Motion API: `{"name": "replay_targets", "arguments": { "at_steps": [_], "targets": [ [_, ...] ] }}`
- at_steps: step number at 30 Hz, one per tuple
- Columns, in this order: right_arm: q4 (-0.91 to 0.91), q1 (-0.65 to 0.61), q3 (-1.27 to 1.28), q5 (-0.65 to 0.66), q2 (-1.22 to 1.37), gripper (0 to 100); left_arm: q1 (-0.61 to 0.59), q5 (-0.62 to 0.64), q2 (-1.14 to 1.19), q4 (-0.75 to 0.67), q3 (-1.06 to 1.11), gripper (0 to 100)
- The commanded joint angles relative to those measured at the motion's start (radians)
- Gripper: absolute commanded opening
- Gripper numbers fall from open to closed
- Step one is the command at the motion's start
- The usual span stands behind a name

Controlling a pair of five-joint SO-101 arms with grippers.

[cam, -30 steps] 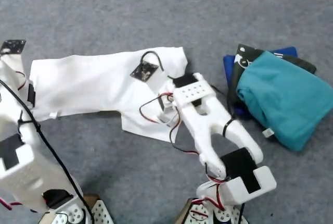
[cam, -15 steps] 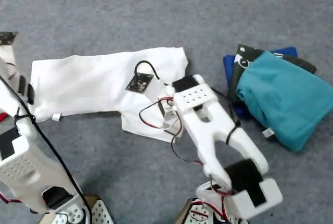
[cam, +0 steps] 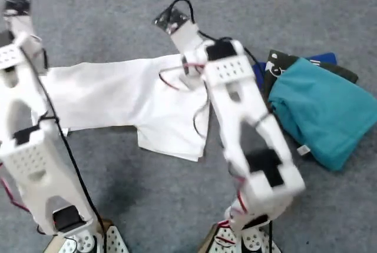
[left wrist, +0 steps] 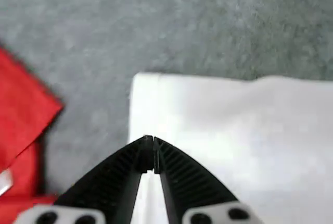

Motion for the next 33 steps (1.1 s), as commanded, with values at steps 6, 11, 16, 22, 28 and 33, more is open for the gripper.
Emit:
{"name": "replay_targets", "arguments": {
  "at_steps": [6,11,16,22,28,33],
  "targets": [
    [0.029,0.086,-0.547,-0.015,0.538,1.4,0.024,-0.107,0.315,-0.137,-0.257,3],
    [0.204,0.133,-0.822,-0.012,0.719,1.4,-0.031,-0.206,0.511,-0.147,-0.475,3],
    [0.390,0.129,-1.078,-0.012,0.823,1.4,-0.074,-0.192,0.623,-0.074,-0.763,3],
    [0.603,0.094,-1.417,0.061,0.845,1.3,-0.039,-0.198,0.651,0.206,-1.092,3],
    [0.612,0.078,-1.431,0.063,0.797,1.3,-0.033,-0.196,0.546,0.399,-1.073,3],
    [0.585,0.052,-1.244,0.063,0.805,1.3,-0.073,-0.189,0.534,0.491,-1.072,3]
  ]
}}
